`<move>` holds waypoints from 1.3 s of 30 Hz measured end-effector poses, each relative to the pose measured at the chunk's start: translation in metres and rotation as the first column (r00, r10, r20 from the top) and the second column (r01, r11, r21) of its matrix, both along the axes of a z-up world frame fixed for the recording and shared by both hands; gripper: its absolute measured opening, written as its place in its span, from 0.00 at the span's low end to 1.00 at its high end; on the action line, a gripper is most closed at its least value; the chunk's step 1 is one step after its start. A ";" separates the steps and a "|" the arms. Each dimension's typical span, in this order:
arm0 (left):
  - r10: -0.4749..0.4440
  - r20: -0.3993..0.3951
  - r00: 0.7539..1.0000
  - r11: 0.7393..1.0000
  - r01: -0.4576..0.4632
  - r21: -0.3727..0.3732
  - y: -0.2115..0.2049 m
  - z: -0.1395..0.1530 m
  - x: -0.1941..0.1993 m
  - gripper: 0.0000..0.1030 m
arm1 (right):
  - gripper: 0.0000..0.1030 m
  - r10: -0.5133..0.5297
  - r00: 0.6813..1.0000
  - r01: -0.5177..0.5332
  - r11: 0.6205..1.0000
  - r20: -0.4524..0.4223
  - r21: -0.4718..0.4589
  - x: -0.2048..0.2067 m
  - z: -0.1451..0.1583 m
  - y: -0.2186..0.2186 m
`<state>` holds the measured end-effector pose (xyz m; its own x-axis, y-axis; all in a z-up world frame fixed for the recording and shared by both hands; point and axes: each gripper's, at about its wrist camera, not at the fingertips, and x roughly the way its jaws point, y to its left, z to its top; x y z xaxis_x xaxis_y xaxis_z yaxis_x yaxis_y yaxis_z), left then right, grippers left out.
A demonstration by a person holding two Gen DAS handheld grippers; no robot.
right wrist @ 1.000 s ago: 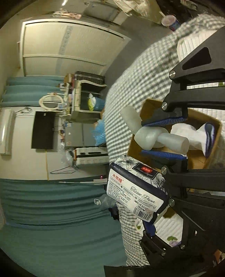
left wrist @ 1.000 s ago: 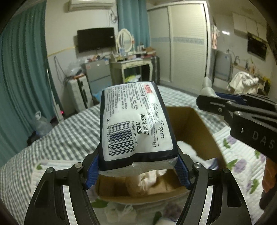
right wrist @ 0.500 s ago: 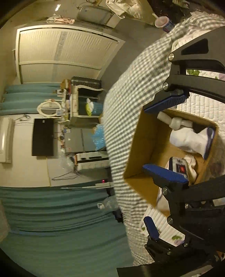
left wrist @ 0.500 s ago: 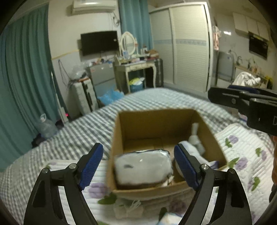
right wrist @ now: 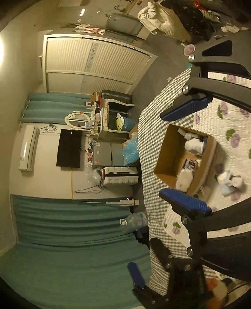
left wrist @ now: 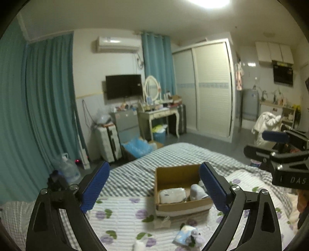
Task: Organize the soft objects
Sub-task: 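Carry the bottle and tissue pack into the cardboard box and open both tools, then grasp the white terry sock with the right tool while the left tool grasps the white cotton sock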
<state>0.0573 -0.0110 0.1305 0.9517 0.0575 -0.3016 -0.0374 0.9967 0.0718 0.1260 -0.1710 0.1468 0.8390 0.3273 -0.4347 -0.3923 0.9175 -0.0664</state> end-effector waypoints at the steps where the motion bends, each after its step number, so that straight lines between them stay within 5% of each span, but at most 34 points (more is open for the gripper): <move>1: 0.001 0.004 1.000 1.000 -0.001 0.005 0.002 0.001 -0.006 0.93 | 0.75 0.001 1.000 -0.001 1.000 0.005 -0.008 -0.014 0.002 0.000; 9: 0.021 -0.036 0.999 0.998 -0.019 0.061 0.015 -0.044 -0.032 0.93 | 0.77 0.063 0.998 -0.064 0.997 -0.019 -0.033 -0.063 -0.029 0.020; 23: 0.063 -0.219 0.974 0.996 -0.074 -0.042 0.058 -0.202 0.011 0.93 | 0.77 0.057 0.963 -0.079 0.994 -0.262 -0.076 0.003 -0.214 0.060; 32: 0.089 -0.387 0.918 0.990 -0.123 -0.064 0.066 -0.276 0.044 0.90 | 0.52 0.035 0.915 -0.047 0.999 -0.402 -0.021 0.039 -0.295 0.057; 35: 0.084 -0.436 0.896 0.988 -0.132 -0.081 0.068 -0.292 0.052 0.75 | 0.35 0.048 0.900 -0.052 0.999 -0.434 0.002 0.042 -0.308 0.057; 39: 0.080 -0.472 0.878 0.986 -0.138 -0.090 0.070 -0.304 0.056 0.53 | 0.31 0.054 0.901 -0.052 0.999 -0.430 0.017 0.041 -0.312 0.056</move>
<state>0.1131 0.0593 -0.1737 0.6897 0.0892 -0.7185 -0.1376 0.9904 -0.0092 0.1669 -0.1146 -0.1653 0.5519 0.3688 -0.7480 -0.4295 0.8945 0.1241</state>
